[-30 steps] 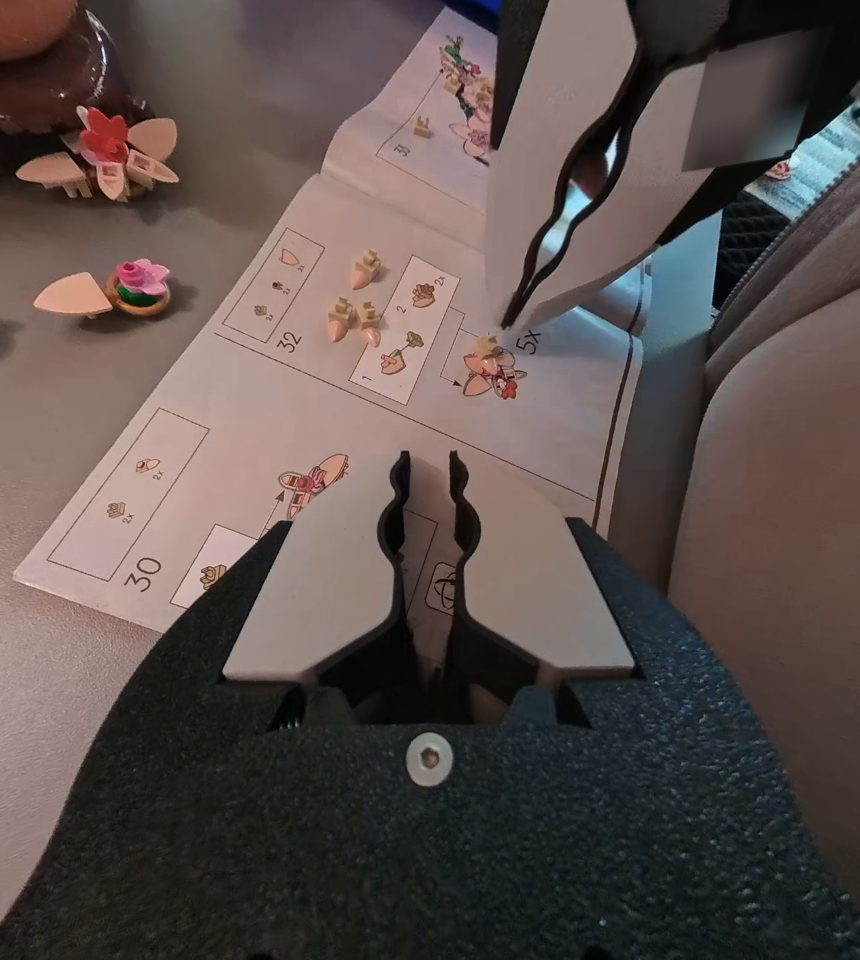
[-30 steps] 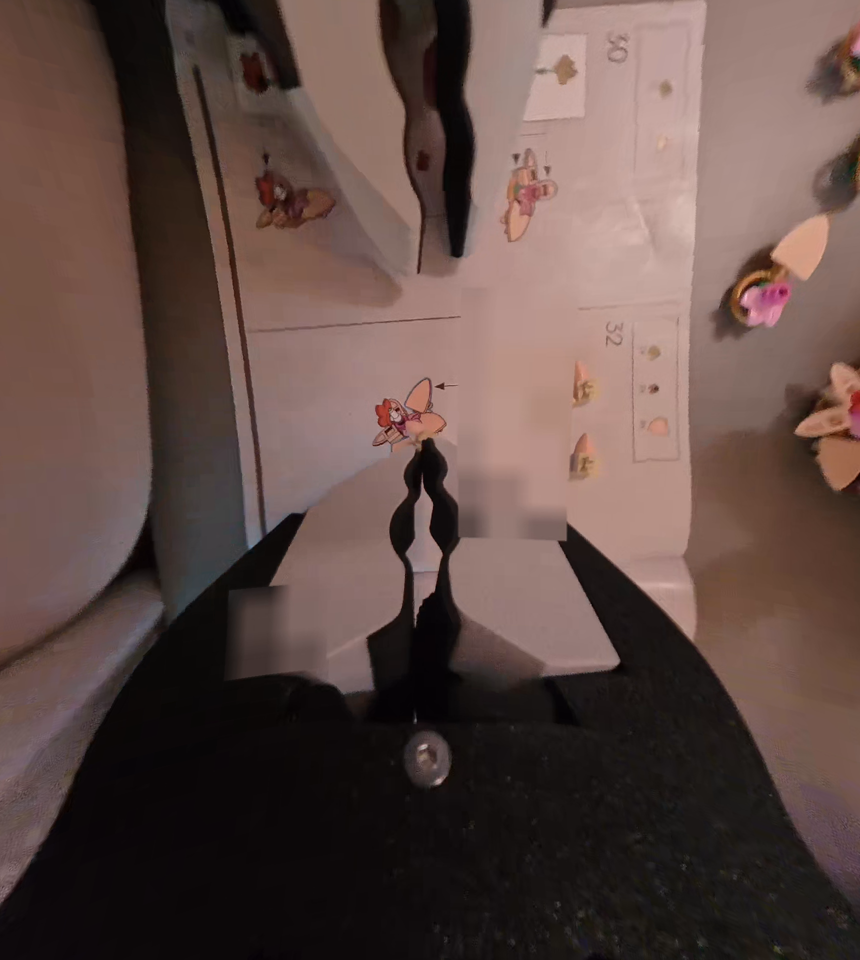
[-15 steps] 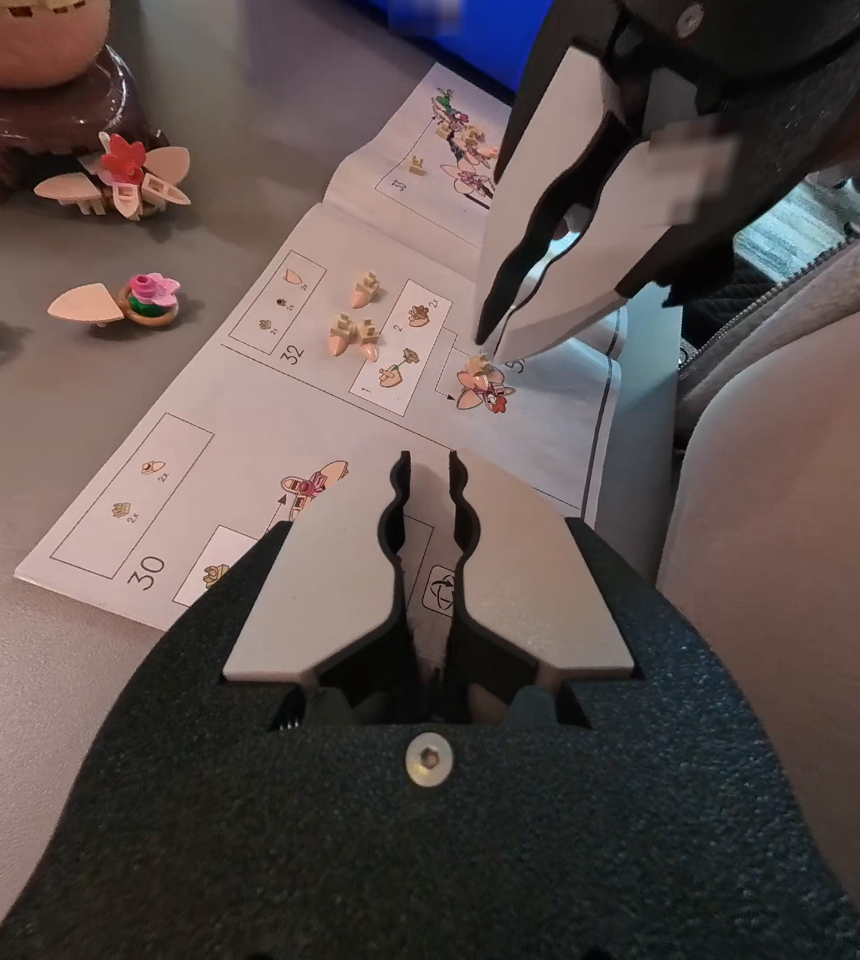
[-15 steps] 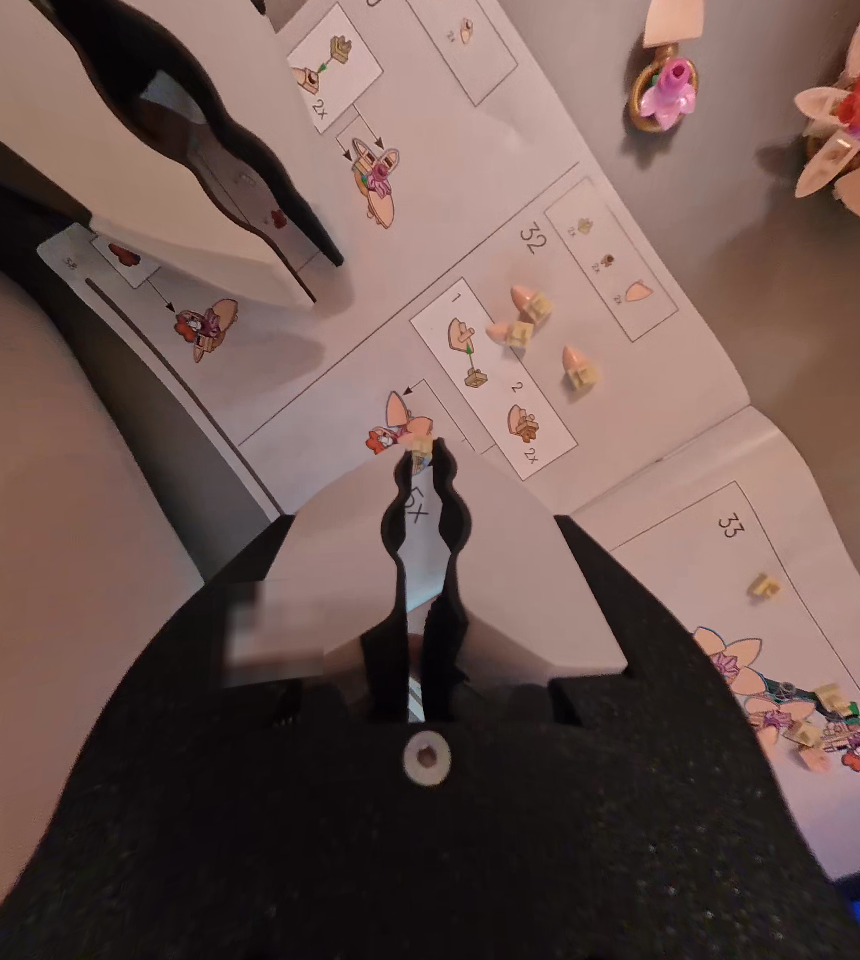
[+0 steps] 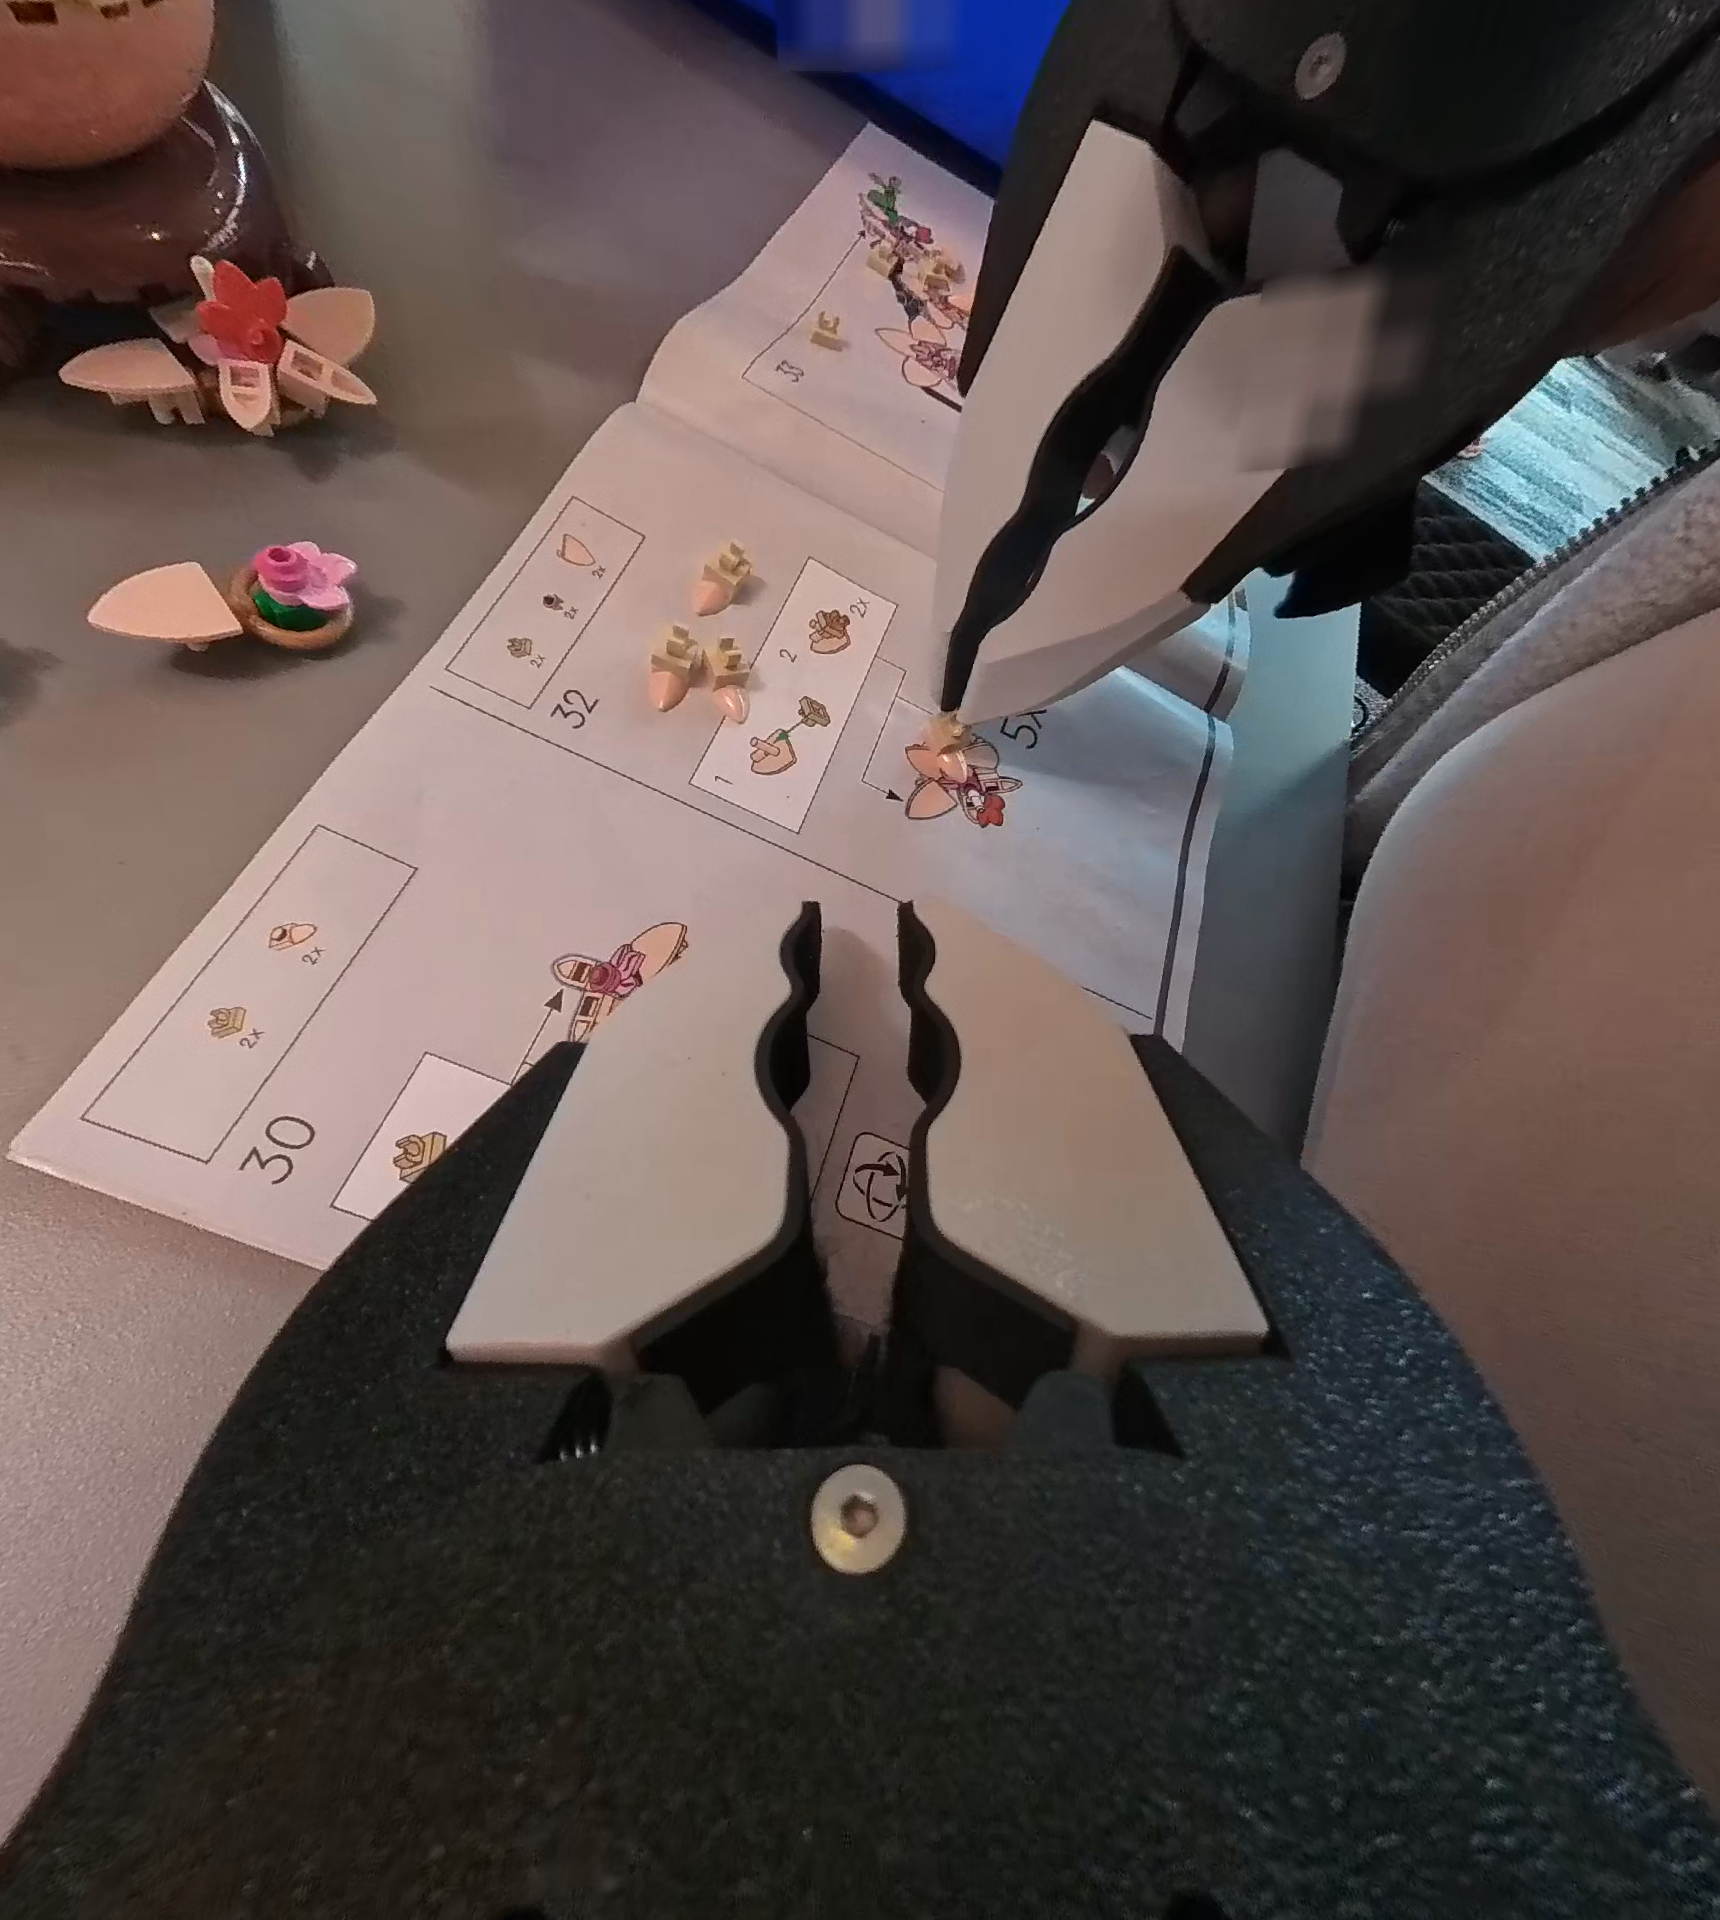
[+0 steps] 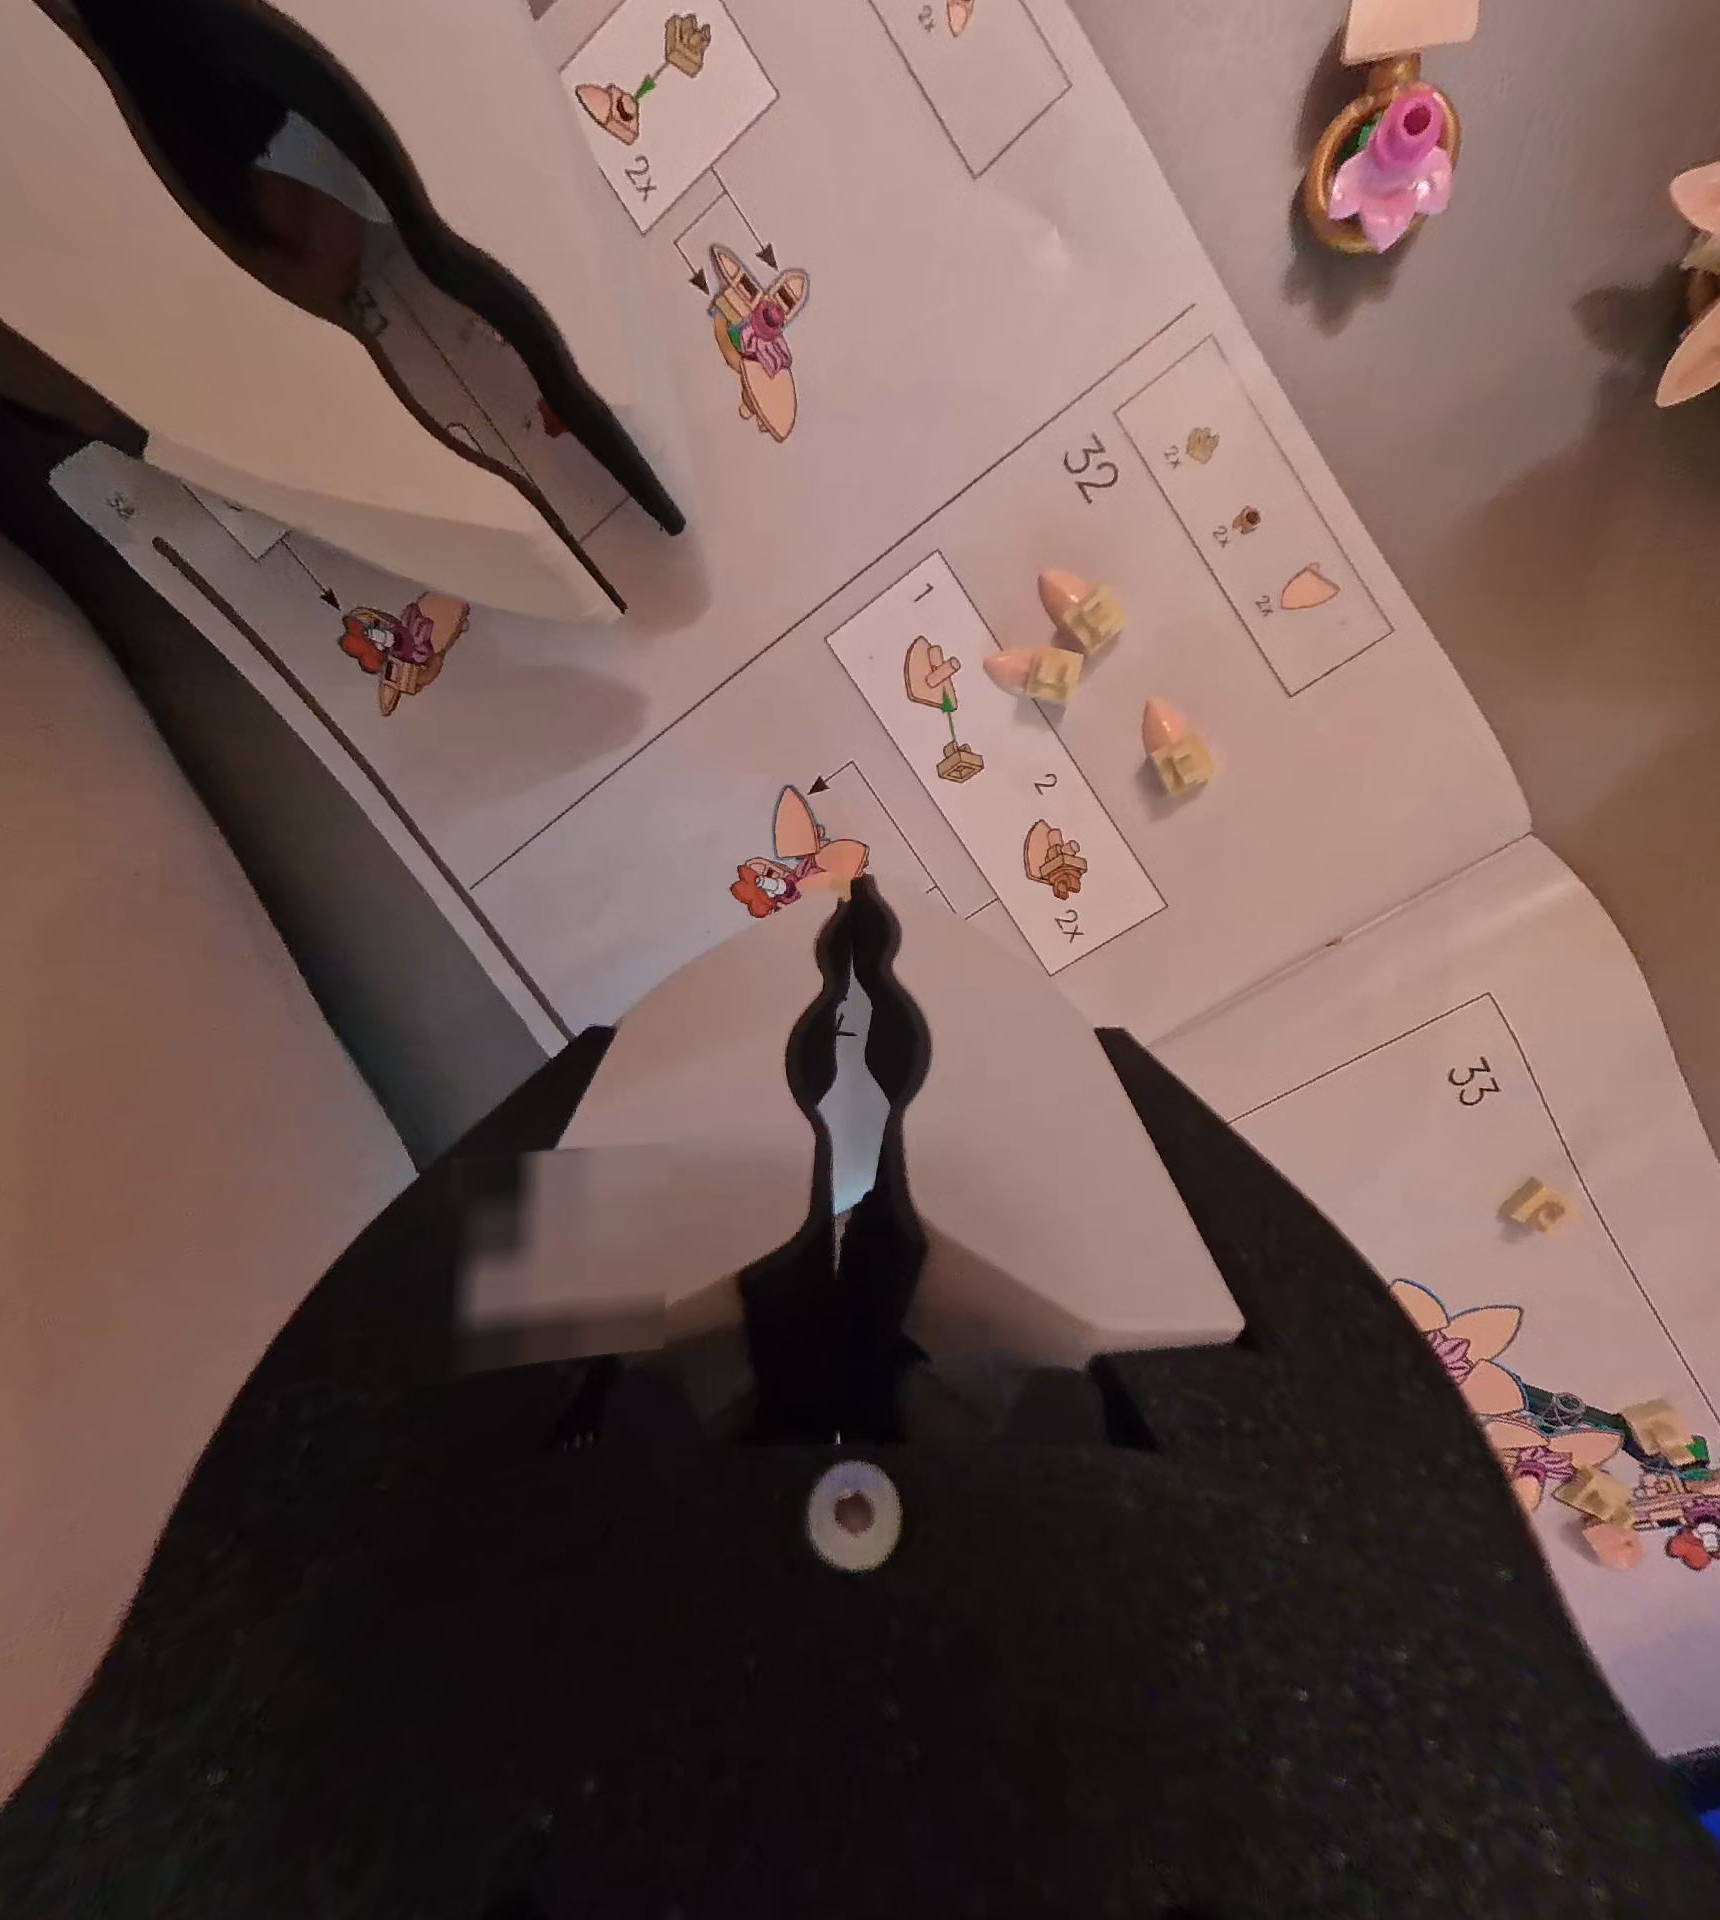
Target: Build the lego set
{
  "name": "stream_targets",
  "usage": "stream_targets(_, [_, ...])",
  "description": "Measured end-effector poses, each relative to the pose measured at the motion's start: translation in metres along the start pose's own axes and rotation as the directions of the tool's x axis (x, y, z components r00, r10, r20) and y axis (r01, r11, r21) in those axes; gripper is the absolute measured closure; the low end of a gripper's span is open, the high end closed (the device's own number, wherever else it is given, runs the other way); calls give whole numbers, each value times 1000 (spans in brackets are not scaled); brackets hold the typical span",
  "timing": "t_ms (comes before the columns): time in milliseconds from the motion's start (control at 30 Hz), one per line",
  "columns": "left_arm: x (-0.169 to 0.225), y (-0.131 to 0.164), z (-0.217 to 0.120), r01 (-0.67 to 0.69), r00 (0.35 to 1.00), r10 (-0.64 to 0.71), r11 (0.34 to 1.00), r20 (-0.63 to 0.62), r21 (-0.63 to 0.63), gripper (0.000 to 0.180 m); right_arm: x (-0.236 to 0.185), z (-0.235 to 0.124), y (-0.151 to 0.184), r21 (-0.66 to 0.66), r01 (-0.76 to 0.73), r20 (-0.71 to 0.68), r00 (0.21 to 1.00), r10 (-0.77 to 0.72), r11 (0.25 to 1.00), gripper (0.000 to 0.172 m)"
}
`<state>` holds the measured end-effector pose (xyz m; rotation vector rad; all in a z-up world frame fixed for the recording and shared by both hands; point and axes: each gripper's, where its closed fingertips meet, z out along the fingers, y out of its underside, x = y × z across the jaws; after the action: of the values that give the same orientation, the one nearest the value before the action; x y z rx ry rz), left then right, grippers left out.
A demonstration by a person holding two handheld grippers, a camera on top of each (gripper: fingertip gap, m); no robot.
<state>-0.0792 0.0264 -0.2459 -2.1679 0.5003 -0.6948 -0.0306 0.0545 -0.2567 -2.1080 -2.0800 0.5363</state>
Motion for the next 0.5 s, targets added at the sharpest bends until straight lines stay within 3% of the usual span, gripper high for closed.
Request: stream_targets(500, [0, 0, 0, 17, 1000, -17, 1000, -15, 1, 167, 0, 1, 1, -91, 40, -25, 999, -42, 995, 172])
